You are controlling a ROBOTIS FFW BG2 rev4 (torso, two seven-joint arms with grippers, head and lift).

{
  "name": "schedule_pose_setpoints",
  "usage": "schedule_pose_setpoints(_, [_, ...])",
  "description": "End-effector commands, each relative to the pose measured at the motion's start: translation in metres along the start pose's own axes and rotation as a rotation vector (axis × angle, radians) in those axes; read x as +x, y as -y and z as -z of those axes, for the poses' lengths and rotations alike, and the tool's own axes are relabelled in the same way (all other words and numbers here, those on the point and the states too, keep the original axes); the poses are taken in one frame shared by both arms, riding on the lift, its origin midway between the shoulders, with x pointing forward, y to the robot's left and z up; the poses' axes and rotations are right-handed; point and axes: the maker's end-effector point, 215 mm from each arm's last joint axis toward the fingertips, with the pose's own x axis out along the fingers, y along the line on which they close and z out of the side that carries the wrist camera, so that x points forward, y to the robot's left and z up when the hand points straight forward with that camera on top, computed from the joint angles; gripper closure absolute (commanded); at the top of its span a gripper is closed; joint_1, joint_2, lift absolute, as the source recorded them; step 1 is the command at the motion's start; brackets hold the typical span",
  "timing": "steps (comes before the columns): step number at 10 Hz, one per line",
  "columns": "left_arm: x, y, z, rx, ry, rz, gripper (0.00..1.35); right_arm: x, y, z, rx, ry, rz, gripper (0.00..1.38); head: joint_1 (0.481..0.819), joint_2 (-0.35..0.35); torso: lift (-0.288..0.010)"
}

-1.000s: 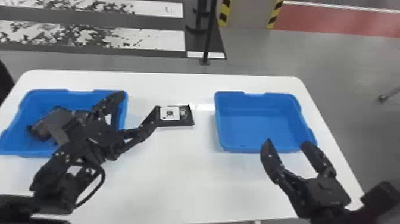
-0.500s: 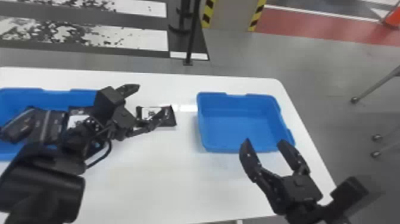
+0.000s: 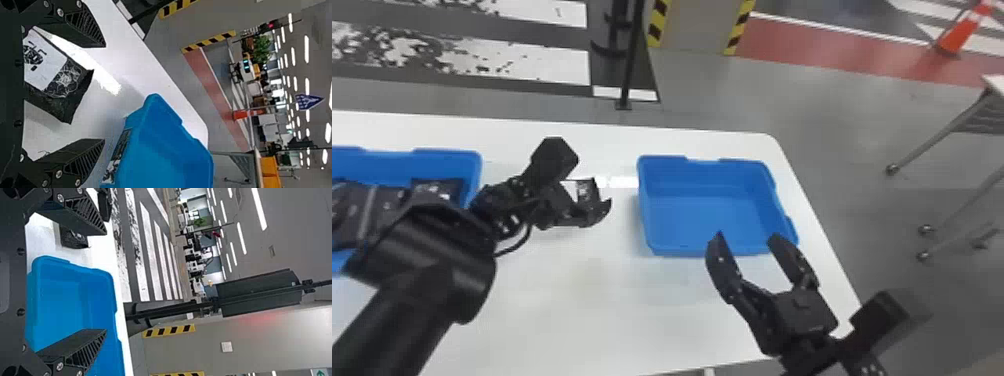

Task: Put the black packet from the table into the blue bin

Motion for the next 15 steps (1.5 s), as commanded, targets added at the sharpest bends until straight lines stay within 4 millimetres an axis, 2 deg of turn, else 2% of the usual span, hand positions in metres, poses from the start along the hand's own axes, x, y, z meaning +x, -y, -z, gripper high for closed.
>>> schedule_pose_setpoints(1, [0.008,-0.012,0.018,0.030,-0.077,-0.002,0.17,0.004,-0.001,0.000,0.002,0.008,-0.005,0.13,0.695,-0.280,-0.110])
schedule_pose_setpoints(2, [0.011,-0.026,0.031,0.051,-0.129,-0.012,0.17,0.006,-0.001,0.002,0.005,0.009,-0.009,0.13,0.695,-0.272,-0.110])
schedule_pose_setpoints(4, [0.013,-0.041,0.053,0.075,-0.212,-0.025,0.17,0.007,-0.002,-0.001,0.009,0.017,-0.011,0.13,0.695,-0.244,-0.110])
schedule_pose_setpoints(5, [0.013,-0.042,0.065,0.069,-0.253,-0.021,0.17,0.007,-0.002,0.001,0.012,0.015,-0.011,0.13,0.695,-0.229,-0.110])
schedule_pose_setpoints(6, [0.014,-0.041,0.064,0.075,-0.260,-0.015,0.19,0.008,-0.002,-0.001,0.013,0.020,-0.011,0.13,0.695,-0.216,-0.110])
schedule_pose_setpoints(7, [0.015,-0.039,0.068,0.065,-0.284,-0.004,0.39,0.008,-0.002,0.002,0.019,0.016,-0.012,0.13,0.695,-0.211,-0.110])
schedule_pose_setpoints(8, [0.015,-0.033,0.071,0.061,-0.292,0.007,0.77,0.009,-0.003,-0.001,0.021,0.023,-0.014,0.13,0.695,-0.211,-0.110])
schedule_pose_setpoints(9, [0.017,-0.029,0.066,0.081,-0.275,0.018,1.07,0.008,-0.002,-0.001,0.024,0.024,-0.012,0.13,0.695,-0.211,-0.110])
schedule_pose_setpoints(10, [0.019,-0.029,0.058,0.098,-0.253,0.019,1.18,0.008,-0.003,0.000,0.027,0.022,-0.013,0.13,0.695,-0.215,-0.110])
schedule_pose_setpoints(14, [0.018,-0.033,0.044,0.110,-0.201,0.024,1.20,0.006,-0.002,0.003,0.033,0.019,-0.011,0.13,0.695,-0.229,-0.110])
schedule_pose_setpoints(15, [0.012,-0.031,0.034,0.111,-0.176,0.033,1.20,0.005,-0.002,0.003,0.035,0.017,-0.011,0.13,0.695,-0.231,-0.110])
